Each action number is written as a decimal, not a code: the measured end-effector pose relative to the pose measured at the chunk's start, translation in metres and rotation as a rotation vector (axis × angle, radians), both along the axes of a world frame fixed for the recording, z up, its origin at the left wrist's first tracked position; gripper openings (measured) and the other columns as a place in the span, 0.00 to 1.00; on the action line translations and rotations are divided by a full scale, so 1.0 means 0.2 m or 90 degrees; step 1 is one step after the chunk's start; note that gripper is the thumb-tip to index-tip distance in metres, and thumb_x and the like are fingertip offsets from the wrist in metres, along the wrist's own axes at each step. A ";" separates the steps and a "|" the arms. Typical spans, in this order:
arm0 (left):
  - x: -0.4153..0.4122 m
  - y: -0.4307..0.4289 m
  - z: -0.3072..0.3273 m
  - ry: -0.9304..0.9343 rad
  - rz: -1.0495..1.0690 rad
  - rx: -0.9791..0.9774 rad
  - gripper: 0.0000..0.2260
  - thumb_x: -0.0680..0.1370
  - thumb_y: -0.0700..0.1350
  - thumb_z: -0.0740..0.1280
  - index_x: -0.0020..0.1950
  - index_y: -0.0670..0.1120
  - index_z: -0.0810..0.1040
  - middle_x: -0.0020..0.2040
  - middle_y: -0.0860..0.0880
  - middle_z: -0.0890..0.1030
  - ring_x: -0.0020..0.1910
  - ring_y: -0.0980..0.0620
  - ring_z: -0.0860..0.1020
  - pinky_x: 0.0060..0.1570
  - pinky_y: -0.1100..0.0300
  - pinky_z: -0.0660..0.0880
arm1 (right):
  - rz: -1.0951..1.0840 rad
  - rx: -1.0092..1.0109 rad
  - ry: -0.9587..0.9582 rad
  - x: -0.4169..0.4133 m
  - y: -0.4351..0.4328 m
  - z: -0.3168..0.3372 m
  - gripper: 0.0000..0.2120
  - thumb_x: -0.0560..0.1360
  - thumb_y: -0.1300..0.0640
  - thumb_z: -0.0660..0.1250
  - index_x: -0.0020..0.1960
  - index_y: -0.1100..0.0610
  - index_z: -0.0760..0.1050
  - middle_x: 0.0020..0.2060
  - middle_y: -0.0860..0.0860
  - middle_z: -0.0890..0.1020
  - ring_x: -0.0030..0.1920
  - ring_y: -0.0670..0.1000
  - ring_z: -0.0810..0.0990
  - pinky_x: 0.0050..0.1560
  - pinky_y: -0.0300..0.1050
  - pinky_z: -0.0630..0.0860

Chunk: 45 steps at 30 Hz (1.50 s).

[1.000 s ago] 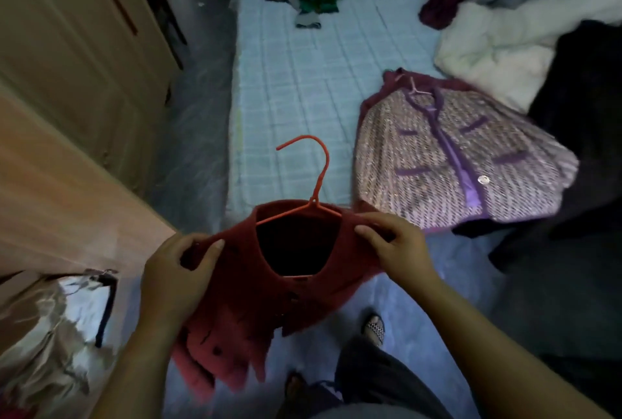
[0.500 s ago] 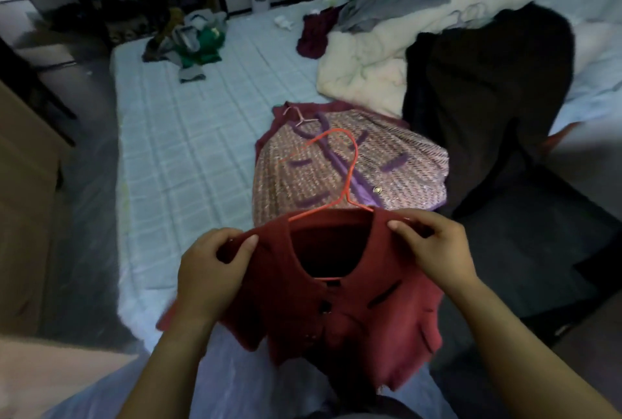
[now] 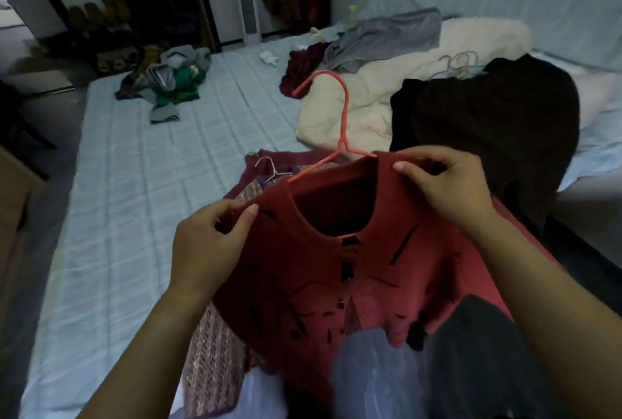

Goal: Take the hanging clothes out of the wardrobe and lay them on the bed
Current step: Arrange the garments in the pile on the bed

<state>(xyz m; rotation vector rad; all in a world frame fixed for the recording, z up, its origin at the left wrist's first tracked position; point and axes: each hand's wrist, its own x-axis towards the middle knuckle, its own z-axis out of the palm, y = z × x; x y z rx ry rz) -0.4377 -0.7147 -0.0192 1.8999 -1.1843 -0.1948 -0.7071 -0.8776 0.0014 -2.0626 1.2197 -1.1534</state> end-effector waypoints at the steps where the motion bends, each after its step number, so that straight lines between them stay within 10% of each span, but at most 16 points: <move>1: 0.05 -0.10 -0.02 -0.007 0.005 0.003 0.05 0.74 0.52 0.69 0.42 0.52 0.81 0.38 0.57 0.80 0.39 0.61 0.77 0.37 0.76 0.67 | 0.009 0.000 0.011 0.07 -0.12 -0.01 0.06 0.70 0.54 0.74 0.47 0.52 0.83 0.41 0.42 0.83 0.43 0.36 0.80 0.48 0.26 0.70; 9: 0.46 -0.81 -0.31 -0.056 0.002 0.131 0.08 0.77 0.55 0.63 0.43 0.53 0.77 0.41 0.55 0.77 0.40 0.55 0.75 0.38 0.57 0.71 | 0.042 0.118 0.129 0.50 -0.90 -0.32 0.04 0.70 0.50 0.73 0.45 0.46 0.82 0.42 0.46 0.84 0.45 0.46 0.82 0.50 0.46 0.77; 19: 0.54 -1.41 -0.53 -0.107 -0.003 0.279 0.18 0.76 0.57 0.61 0.62 0.50 0.76 0.55 0.45 0.79 0.55 0.43 0.77 0.51 0.50 0.74 | 0.146 0.184 0.332 0.74 -1.49 -0.65 0.16 0.74 0.47 0.68 0.58 0.54 0.79 0.53 0.55 0.81 0.55 0.55 0.77 0.56 0.48 0.72; 26: -0.11 -2.07 -0.59 -0.127 -0.177 0.276 0.29 0.73 0.63 0.54 0.66 0.48 0.74 0.62 0.46 0.77 0.61 0.45 0.74 0.62 0.51 0.70 | 0.134 0.201 0.363 0.11 -1.84 -0.75 0.22 0.76 0.45 0.64 0.65 0.55 0.73 0.62 0.54 0.76 0.63 0.54 0.73 0.62 0.45 0.66; 34: -1.04 -3.03 -0.60 -0.215 -0.344 0.277 0.29 0.74 0.65 0.49 0.68 0.52 0.71 0.61 0.49 0.75 0.57 0.48 0.75 0.50 0.55 0.73 | -0.010 0.189 0.371 -0.91 -2.59 -0.64 0.24 0.77 0.44 0.61 0.70 0.53 0.67 0.71 0.53 0.66 0.71 0.51 0.61 0.69 0.46 0.61; 45: -1.38 -3.83 -0.75 -0.174 -0.293 0.297 0.26 0.76 0.53 0.66 0.73 0.50 0.65 0.69 0.41 0.67 0.67 0.40 0.67 0.64 0.46 0.68 | -0.171 -0.029 0.430 -1.43 -3.22 -0.63 0.24 0.72 0.51 0.70 0.67 0.53 0.70 0.67 0.54 0.69 0.66 0.54 0.66 0.59 0.57 0.63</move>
